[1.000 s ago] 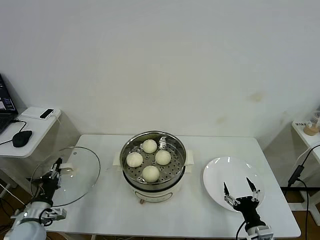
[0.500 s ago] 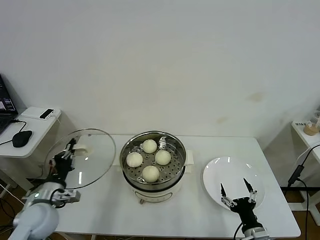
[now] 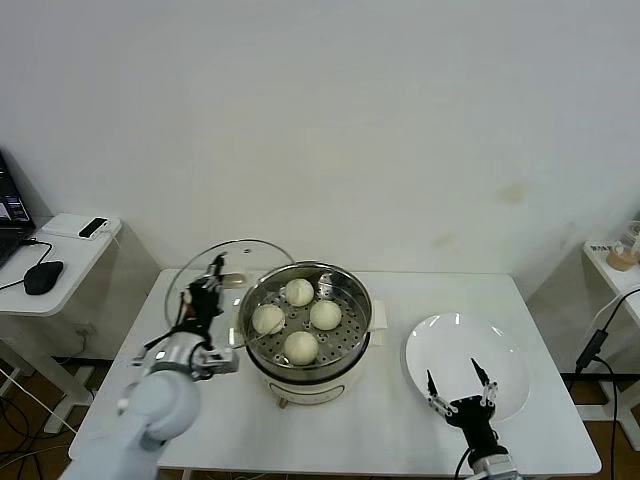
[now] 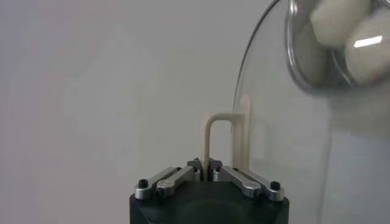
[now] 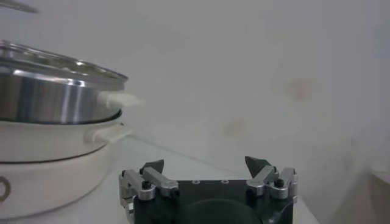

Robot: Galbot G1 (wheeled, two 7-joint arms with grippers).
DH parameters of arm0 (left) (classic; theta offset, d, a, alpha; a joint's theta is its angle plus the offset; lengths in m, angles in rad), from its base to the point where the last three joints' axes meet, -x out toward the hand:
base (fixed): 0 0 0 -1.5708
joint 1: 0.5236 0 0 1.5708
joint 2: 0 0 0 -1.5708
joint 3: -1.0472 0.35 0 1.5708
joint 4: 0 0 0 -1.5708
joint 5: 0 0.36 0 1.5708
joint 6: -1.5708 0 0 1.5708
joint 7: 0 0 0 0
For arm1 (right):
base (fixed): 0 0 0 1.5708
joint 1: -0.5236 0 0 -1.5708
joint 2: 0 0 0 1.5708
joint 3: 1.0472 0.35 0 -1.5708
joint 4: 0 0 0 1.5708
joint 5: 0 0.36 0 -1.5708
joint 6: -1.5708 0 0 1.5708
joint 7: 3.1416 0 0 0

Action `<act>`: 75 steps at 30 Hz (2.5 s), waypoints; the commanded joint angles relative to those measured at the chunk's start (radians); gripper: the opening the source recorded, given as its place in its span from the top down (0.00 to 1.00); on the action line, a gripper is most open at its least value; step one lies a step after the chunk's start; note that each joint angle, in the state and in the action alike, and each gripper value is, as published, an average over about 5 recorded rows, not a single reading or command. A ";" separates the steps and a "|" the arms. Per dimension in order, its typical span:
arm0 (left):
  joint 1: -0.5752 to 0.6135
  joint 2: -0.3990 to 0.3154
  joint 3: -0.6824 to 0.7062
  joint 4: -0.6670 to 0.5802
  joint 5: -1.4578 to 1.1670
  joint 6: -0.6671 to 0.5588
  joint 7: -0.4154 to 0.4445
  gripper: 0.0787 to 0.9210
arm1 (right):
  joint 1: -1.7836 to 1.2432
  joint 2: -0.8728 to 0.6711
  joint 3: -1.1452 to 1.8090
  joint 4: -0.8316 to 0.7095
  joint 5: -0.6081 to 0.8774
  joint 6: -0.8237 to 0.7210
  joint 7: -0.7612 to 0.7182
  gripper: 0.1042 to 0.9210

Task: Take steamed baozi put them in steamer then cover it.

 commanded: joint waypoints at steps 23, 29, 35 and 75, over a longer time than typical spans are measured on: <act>-0.125 -0.250 0.272 0.099 0.360 0.051 0.179 0.93 | 0.001 0.017 -0.053 -0.025 -0.063 0.003 0.001 0.12; -0.111 -0.252 0.271 0.097 0.360 0.050 0.178 0.93 | 0.000 0.018 -0.056 -0.025 -0.064 0.004 0.001 0.12; -0.107 -0.258 0.270 0.107 0.362 0.045 0.173 0.93 | 0.000 0.018 -0.056 -0.028 -0.063 0.007 0.002 0.12; 0.216 -0.176 0.141 -0.260 0.158 -0.067 0.015 0.19 | -0.013 -0.008 -0.058 -0.033 -0.056 0.008 0.004 0.12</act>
